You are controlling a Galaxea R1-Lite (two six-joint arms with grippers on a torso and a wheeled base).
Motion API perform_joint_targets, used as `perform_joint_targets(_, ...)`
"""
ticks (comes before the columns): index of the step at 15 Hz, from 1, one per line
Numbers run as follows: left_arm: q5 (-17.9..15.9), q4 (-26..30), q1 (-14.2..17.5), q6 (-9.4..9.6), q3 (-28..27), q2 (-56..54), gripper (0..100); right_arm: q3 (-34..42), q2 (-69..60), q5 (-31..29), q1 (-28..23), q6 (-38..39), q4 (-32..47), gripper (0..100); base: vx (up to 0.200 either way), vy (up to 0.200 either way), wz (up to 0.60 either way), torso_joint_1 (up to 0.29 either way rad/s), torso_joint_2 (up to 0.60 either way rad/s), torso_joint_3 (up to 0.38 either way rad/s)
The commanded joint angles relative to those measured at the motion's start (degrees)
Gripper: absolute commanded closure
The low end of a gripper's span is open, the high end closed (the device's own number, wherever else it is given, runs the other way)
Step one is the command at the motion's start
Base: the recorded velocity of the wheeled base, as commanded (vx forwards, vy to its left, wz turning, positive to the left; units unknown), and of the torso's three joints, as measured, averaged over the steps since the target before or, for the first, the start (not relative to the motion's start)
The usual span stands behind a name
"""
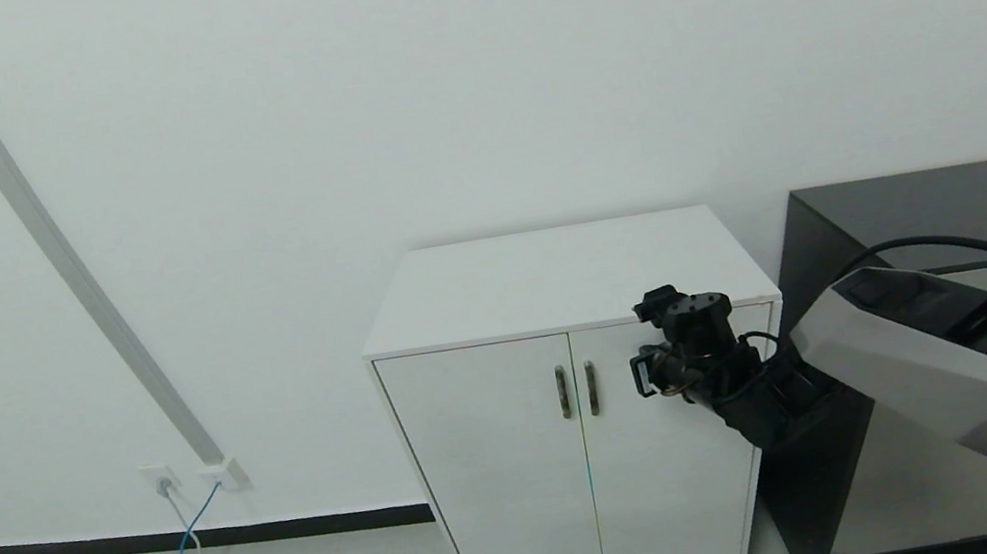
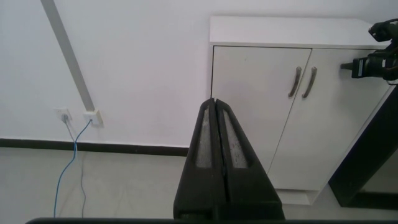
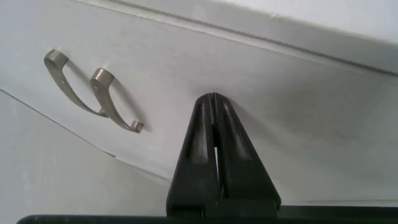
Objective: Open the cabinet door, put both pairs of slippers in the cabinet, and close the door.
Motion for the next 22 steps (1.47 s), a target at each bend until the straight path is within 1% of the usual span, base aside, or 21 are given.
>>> perform_joint_targets(1, 0.0, 0.0, 0.0, -0.01, 0.0, 0.1, 100, -0.2, 0.1, 0.0, 0.0, 0.0, 0.0, 100, 0.0, 0.0, 0.0, 0.0, 0.0, 0.0)
perform_joint_targets(5, 0.0, 0.0, 0.0, -0.01, 0.0, 0.1, 100, -0.2, 0.4, 0.0, -0.2, -0.1, -0.2, 100, 0.0, 0.0, 0.0, 0.0, 0.0, 0.0)
perform_joint_targets(8, 0.0, 0.0, 0.0, -0.01, 0.0, 0.1, 100, 2.3, -1.6, -0.4, 0.0, -0.1, -1.0, 100, 0.0, 0.0, 0.0, 0.0, 0.0, 0.0)
perform_joint_targets(10, 0.0, 0.0, 0.0, -0.01, 0.0, 0.1, 100, 11.3, -7.7, -0.4, 0.0, -0.1, -3.5, 100, 0.0, 0.0, 0.0, 0.0, 0.0, 0.0)
perform_joint_targets(11, 0.0, 0.0, 0.0, -0.01, 0.0, 0.1, 100, 11.3, -7.7, -0.4, 0.0, -0.1, -3.5, 100, 0.0, 0.0, 0.0, 0.0, 0.0, 0.0)
perform_joint_targets(12, 0.0, 0.0, 0.0, -0.01, 0.0, 0.1, 100, 21.9, -14.3, -0.4, -0.2, -0.1, -8.4, 100, 0.0, 0.0, 0.0, 0.0, 0.0, 0.0)
perform_joint_targets(15, 0.0, 0.0, 0.0, -0.01, 0.0, 0.1, 100, 37.0, -22.9, -0.6, -2.1, -0.1, -15.3, 100, 0.0, 0.0, 0.0, 0.0, 0.0, 0.0)
perform_joint_targets(17, 0.0, 0.0, 0.0, -0.01, 0.0, 0.1, 100, 46.0, -27.9, -0.7, -4.4, -0.1, -20.5, 100, 0.0, 0.0, 0.0, 0.0, 0.0, 0.0)
perform_joint_targets(18, 0.0, 0.0, 0.0, -0.01, 0.0, 0.1, 100, 47.7, -28.7, -0.7, -4.8, -0.1, -21.6, 100, 0.0, 0.0, 0.0, 0.0, 0.0, 0.0)
perform_joint_targets(19, 0.0, 0.0, 0.0, -0.01, 0.0, 0.1, 100, 54.4, -33.0, -0.7, -7.4, -0.5, -24.8, 100, 0.0, 0.0, 0.0, 0.0, 0.0, 0.0)
perform_joint_targets(22, 0.0, 0.0, 0.0, 0.08, 0.0, 0.1, 100, 63.4, -40.6, -0.6, -13.3, -2.5, -27.8, 100, 0.0, 0.0, 0.0, 0.0, 0.0, 0.0)
